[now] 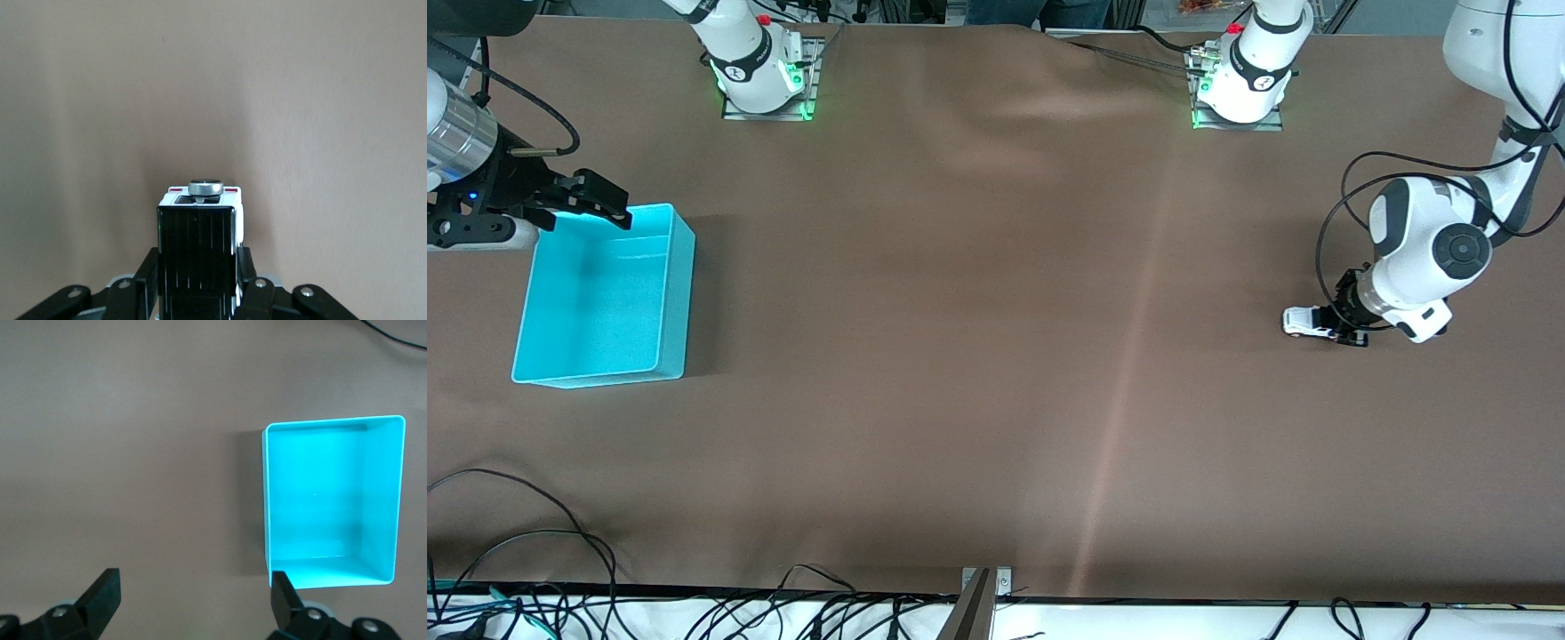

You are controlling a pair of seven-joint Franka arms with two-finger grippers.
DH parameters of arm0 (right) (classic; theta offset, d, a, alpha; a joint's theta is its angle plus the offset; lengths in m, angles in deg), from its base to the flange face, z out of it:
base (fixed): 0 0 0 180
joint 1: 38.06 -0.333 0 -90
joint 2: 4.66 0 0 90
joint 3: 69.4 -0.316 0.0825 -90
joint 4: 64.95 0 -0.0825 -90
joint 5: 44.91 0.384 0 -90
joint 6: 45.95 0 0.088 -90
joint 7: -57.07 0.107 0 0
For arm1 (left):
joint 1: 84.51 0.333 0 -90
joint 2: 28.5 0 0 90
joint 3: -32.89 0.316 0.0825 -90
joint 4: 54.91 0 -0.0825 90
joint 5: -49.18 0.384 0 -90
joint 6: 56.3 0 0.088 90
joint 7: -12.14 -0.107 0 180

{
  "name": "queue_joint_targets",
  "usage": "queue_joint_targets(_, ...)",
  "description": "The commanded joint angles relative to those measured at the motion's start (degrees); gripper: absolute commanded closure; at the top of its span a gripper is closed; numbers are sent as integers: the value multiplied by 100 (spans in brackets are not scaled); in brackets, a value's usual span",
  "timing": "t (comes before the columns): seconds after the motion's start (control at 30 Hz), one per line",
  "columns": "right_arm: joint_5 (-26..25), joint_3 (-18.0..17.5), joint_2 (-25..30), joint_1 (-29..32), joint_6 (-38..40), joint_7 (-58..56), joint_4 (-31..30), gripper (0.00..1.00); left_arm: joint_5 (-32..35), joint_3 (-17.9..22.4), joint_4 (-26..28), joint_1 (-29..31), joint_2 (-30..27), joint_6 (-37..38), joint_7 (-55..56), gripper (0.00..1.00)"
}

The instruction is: Wind and store white jeep toy

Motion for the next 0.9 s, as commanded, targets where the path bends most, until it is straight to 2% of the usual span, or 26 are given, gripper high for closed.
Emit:
queue_joint_targets(0.0, 92, 11, -38, 0, 59, 62, 91, 0, 240, -5, -11, 119, 383, -69, -70, 69)
queue_joint_targets(0.07, 92, 11, -38, 9, 68, 62, 73, 0, 240, -5, -19, 128, 383, -69, -62, 66)
queue_joint_targets(0.17, 92, 11, -47, 27, 33, 53, 73, 0, 240, -5, -28, 128, 383, -69, -62, 55)
queue_joint_targets(0.23, 92, 11, -38, 27, 24, 62, 82, 0, 240, -5, -28, 119, 383, -69, -62, 40)
queue_joint_targets(0.37, 92, 11, -38, 18, 24, 62, 82, 0, 231, -5, -46, 128, 366, -69, -62, 0)
queue_joint_targets(0.63, 92, 11, -47, 27, 24, 53, 82, 0, 213, -14, -63, 181, 120, 27, -53, 0)
queue_joint_targets(0.87, 92, 11, -38, 35, 50, 53, 82, 0, 196, -22, -63, 181, -249, 519, -62, 0)
